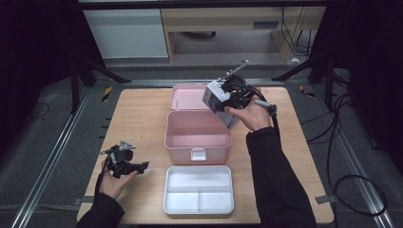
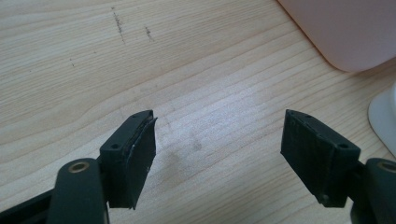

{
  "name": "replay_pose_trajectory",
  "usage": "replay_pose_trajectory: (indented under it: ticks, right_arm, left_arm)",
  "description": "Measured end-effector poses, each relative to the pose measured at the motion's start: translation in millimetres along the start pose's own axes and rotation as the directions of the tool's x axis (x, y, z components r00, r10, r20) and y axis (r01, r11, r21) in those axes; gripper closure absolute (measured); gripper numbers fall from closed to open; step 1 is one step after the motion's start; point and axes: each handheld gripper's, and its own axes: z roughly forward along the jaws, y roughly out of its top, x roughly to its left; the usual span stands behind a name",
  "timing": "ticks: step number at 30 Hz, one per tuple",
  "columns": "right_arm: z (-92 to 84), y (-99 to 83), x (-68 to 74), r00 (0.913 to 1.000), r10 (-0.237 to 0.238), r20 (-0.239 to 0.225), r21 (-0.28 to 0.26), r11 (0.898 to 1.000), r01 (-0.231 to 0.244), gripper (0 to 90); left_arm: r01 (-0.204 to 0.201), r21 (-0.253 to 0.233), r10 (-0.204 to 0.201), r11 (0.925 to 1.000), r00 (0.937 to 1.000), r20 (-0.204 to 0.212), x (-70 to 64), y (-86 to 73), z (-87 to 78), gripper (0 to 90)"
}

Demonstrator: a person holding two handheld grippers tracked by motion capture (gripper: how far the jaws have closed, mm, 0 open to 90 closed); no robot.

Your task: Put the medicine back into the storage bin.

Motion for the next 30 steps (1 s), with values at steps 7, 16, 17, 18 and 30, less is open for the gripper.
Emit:
replay_pose_trajectory:
  ticks: [7, 16, 17, 18, 30]
  right_arm:
    - [19.0, 8.6, 10.7, 0.999, -0.014, -0.043, 0.015, 1.0, 0.015, 56.5]
    - [42.0, 12.4, 25.6, 0.9963, -0.059, -0.062, 0.043, 0.997, 0.062, 56.5]
    - [44.7, 12.3, 27.2, 0.9958, -0.063, -0.067, 0.045, 0.997, 0.066, 56.5]
    - [47.7, 12.1, 29.1, 0.9952, -0.068, -0.071, 0.049, 0.996, 0.072, 56.5]
    - [75.6, 8.0, 43.4, 0.9883, -0.123, -0.09, 0.123, 0.983, 0.134, 56.4]
  left_arm:
    - [-0.005, 0.006, 0.005, 1.0, 1.0, 0.0, -0.3, 0.0, 0.4, 26.2]
    - [-0.005, 0.001, 0.005, 1.0, 1.0, 0.003, -0.2, -0.3, -0.3, 26.8]
    - [-0.005, 0.0, 0.005, 1.0, 1.0, 0.003, 0.2, -0.4, -0.5, 26.8]
    - [-0.004, -0.001, 0.004, 1.0, 1.0, 0.003, 0.5, -0.5, -0.6, 26.8]
    - [-0.003, -0.007, 0.003, 1.0, 1.0, 0.003, 0.6, -0.7, -2.4, 27.2]
